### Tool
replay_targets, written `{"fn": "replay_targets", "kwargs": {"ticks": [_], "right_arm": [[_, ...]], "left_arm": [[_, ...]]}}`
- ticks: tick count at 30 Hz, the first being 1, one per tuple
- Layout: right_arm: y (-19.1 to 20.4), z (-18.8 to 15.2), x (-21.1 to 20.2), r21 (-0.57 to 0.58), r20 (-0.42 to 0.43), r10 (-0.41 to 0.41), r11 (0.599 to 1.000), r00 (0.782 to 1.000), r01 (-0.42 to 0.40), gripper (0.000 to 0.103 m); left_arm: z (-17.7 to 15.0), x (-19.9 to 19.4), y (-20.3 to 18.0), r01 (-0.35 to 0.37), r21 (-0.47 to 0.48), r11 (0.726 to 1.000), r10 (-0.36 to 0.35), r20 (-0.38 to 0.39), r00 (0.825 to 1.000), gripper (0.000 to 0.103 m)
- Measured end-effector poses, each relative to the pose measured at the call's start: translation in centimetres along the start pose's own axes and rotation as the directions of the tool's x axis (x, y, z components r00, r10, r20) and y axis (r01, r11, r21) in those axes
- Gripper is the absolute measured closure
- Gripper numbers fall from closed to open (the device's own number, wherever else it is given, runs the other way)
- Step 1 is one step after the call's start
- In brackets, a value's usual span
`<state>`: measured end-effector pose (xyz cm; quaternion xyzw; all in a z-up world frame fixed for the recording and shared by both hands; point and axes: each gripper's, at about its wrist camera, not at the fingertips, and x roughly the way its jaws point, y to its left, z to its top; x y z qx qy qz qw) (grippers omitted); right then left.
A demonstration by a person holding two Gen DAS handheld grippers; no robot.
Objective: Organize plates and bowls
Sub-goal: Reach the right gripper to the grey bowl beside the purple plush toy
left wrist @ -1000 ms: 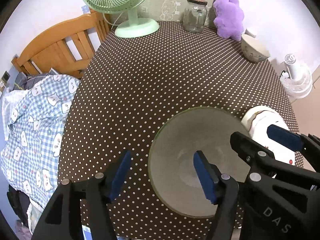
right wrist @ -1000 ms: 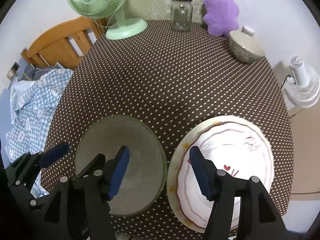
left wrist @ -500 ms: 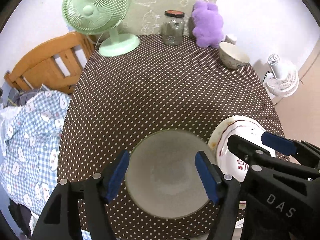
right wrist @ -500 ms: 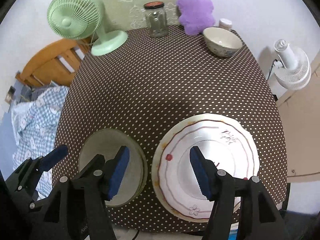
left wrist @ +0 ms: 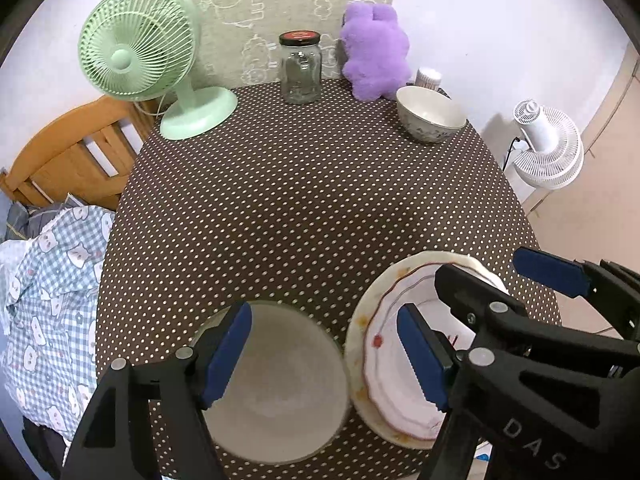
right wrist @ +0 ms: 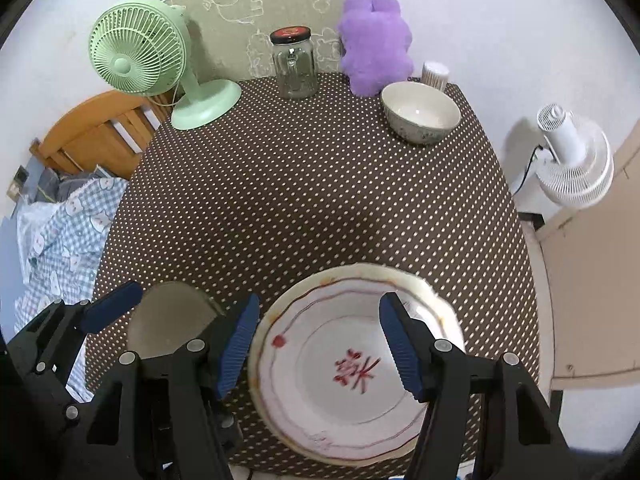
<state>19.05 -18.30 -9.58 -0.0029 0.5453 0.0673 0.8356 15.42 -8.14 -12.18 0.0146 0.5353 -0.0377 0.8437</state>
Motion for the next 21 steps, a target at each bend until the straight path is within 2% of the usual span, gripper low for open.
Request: {"fn": "replay_targets", "kwargs": {"ticks": [8,12,21], "right_arm": [[-4.2,2.3,0.7,-0.008,-0.020,0.022,1.000,1.000,-0.022,0.037],[-6.1,3.8,1.1,-0.017,-0.022,0.002,1.000,1.000,-0.002,0.037],[-11.6,7.3,3.1,-0.048,-0.042,0.027,0.998,0.999,-0.029,0.037]], "left_arm": [[2.5,1.3,-3.5,0.000,-0.013,1.000,0.000,-0.008,1.000,0.027],[4.1,2.2,-5.5,0.018,-0.028,0.999,-0.018,-0.001,1.000,0.028],[7.7,5.2,-10.0,-0.008,-0.046,0.999,0.008,-0.005,1.000,0.031]]}}
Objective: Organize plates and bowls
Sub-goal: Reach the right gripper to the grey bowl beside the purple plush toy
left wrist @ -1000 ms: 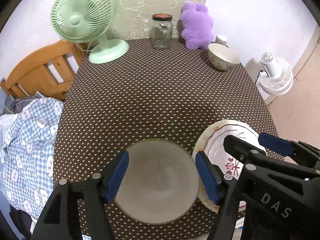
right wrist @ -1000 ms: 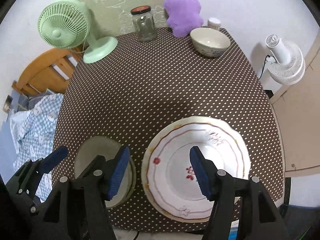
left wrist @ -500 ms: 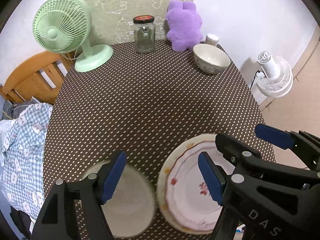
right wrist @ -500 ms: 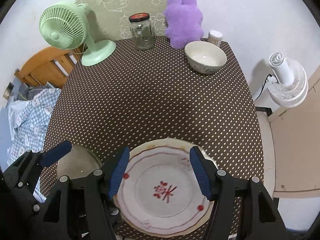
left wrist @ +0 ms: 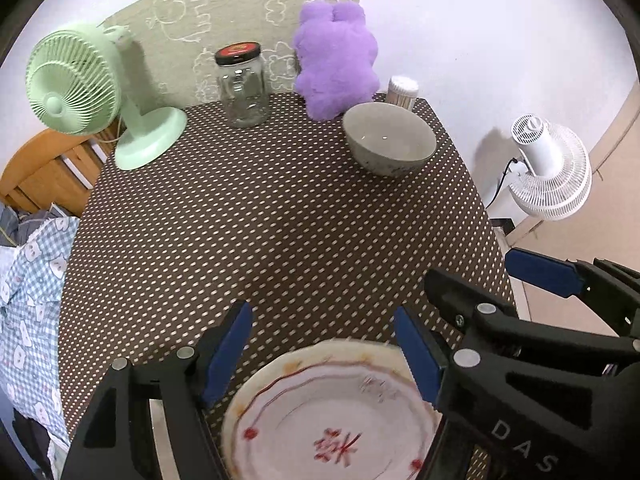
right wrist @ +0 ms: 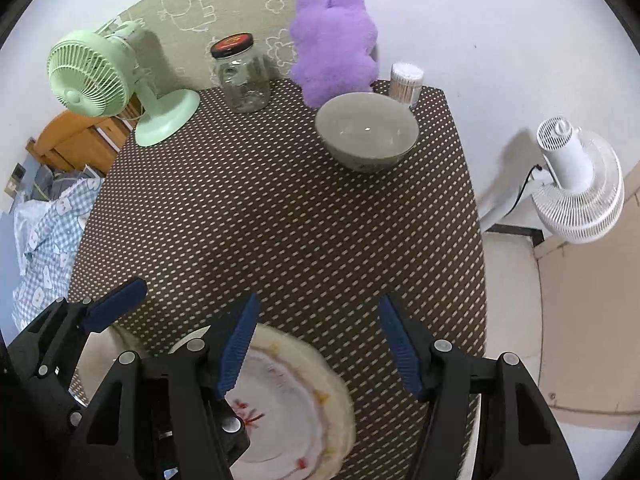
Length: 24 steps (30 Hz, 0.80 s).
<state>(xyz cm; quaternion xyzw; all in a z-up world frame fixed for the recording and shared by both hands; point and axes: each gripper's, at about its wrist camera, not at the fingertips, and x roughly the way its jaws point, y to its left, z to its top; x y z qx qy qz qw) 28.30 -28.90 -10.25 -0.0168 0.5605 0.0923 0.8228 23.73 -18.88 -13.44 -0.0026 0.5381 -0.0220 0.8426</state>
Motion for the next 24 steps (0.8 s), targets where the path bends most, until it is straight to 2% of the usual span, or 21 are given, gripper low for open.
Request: {"fn": "replay_targets", "kwargs": {"ticks": [8,14,24], "right_arm": [[-4.7,2.9,2.0,-0.023,0.023,0.029,0.999,0.999,-0.028,0.037],[-6.5,5.5,3.4,-0.033,0.069,0.040,0.999,0.997,-0.038,0.037],[-8.4,10.0,6.6,0.000,0.107,0.047,0.999,0.993,-0.047,0.037]], "left_arm": [[3.5,3.0,-3.3,0.000,-0.032,0.999,0.000,0.003,1.000,0.041],[6.6,5.3,-4.3,0.003,-0.059,0.998,-0.002,0.017,1.000,0.042],[11.3,9.0,-5.0,-0.092,-0.064,0.994,0.095,0.045,0.994,0.042]]}}
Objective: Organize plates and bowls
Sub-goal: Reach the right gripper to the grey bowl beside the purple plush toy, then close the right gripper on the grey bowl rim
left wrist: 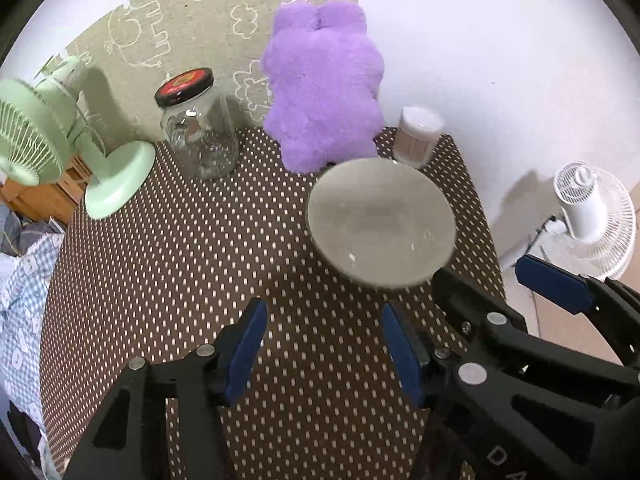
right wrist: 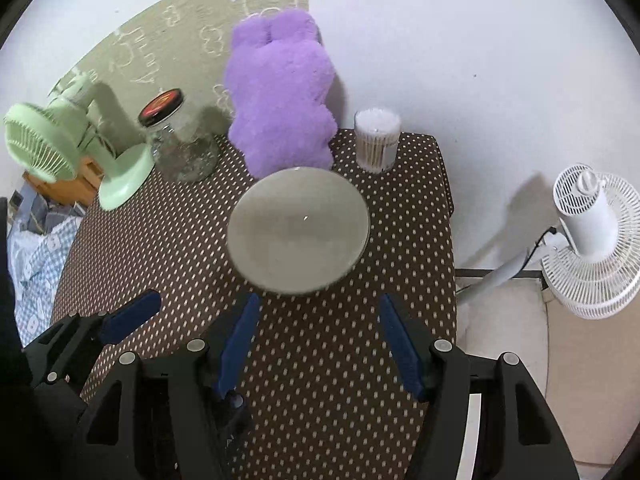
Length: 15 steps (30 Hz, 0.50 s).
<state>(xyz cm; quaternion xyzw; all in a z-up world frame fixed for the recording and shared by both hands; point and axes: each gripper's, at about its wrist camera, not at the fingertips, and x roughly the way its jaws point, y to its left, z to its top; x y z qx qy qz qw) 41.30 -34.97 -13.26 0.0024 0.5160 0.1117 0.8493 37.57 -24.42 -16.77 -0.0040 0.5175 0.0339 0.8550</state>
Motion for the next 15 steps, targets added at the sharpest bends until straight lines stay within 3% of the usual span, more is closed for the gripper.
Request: {"fn": "replay_targets", "kwargs": {"ticks": [8,11,15], "right_arm": [[-1.0,3.0,2.9,0.014,0.026,0.010,1.000,1.000,-0.011,0.037],[-1.4,3.8,4.0,0.023,0.028,0.009,1.000,1.000,-0.009,0.037],[-1.9,4.8,5.3,0.022,0.034,0.005,1.000,0.999,-0.006,0.037]], "left_arm": [[2.9,2.9,-0.2,-0.013,0.002,1.000,0.013,0.006,1.000,0.042],[3.7,4.4,0.1,0.015,-0.014,1.000,-0.015,-0.014,1.000,0.042],[4.5,5.6,0.2,0.002,-0.013,1.000,-0.002,-0.002,1.000,0.046]]}}
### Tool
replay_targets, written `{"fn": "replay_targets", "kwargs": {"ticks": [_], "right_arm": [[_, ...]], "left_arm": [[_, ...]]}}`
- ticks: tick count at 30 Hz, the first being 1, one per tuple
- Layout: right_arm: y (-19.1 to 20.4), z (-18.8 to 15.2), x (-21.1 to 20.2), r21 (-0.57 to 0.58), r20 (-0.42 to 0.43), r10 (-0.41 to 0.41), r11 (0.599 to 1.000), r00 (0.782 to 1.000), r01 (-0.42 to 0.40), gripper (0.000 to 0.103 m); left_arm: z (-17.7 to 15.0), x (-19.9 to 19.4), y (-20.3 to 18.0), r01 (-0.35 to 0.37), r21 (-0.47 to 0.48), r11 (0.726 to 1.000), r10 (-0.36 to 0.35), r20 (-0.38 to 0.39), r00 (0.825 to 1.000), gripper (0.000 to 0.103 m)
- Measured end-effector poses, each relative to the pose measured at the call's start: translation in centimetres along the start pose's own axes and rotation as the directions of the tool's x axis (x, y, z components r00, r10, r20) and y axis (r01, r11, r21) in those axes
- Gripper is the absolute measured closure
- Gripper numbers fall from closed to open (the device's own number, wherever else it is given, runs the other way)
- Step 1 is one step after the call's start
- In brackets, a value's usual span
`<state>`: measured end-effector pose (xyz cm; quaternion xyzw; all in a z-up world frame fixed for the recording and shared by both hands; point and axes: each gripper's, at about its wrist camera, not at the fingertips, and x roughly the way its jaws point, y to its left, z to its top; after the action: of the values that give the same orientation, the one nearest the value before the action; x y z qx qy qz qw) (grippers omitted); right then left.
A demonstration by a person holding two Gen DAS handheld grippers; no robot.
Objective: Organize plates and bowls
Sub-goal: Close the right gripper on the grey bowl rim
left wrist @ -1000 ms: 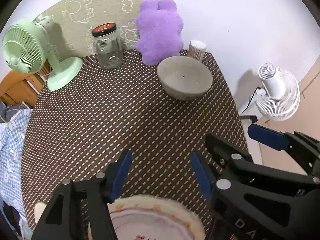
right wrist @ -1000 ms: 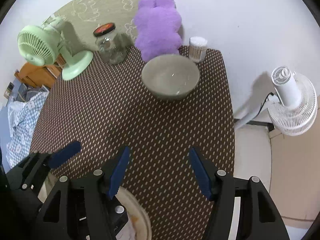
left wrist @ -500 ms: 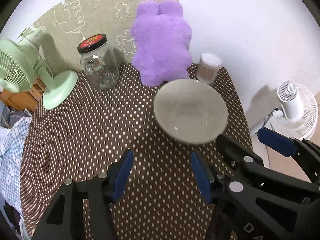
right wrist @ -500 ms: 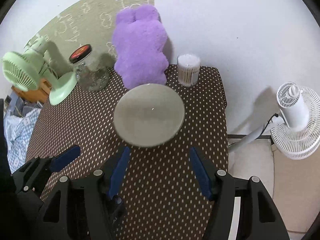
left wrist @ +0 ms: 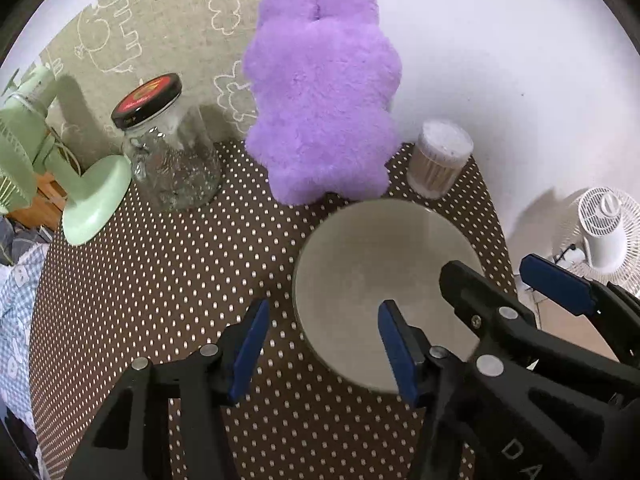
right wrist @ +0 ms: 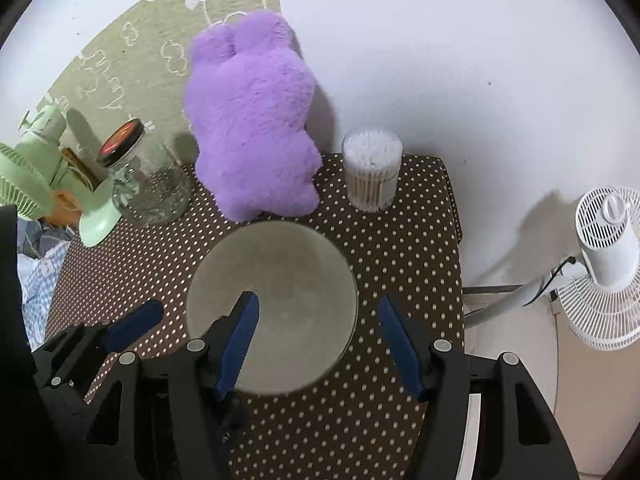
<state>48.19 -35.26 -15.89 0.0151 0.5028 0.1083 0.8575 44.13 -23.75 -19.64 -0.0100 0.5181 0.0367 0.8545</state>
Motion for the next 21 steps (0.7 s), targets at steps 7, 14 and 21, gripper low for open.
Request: {"fn": "replay_targets", "kwargs": {"ticks": [7,14,21], "right_arm": [[-0.4,0.7,2.5,0.010,-0.020,-0.008,1.000,1.000,0.008,0.037],[-1.1,0.8,4.6,0.021,-0.060,-0.003,1.000,0.998,0.004,0.054],[-1.6,0.6,6.0,0.038,-0.093,0.003,0.999,0.996,0.001,0.065]], "left_arm": [[0.9,3.0,0.2,0.000,0.010,1.000,0.000,-0.035,0.999,0.046],[0.9,5.3,0.4,-0.014,0.005,1.000,0.015,-0.057,0.998,0.059],[1.1,7.0,-0.1,0.011,0.004,1.000,-0.010,-0.082,0.997,0.074]]}}
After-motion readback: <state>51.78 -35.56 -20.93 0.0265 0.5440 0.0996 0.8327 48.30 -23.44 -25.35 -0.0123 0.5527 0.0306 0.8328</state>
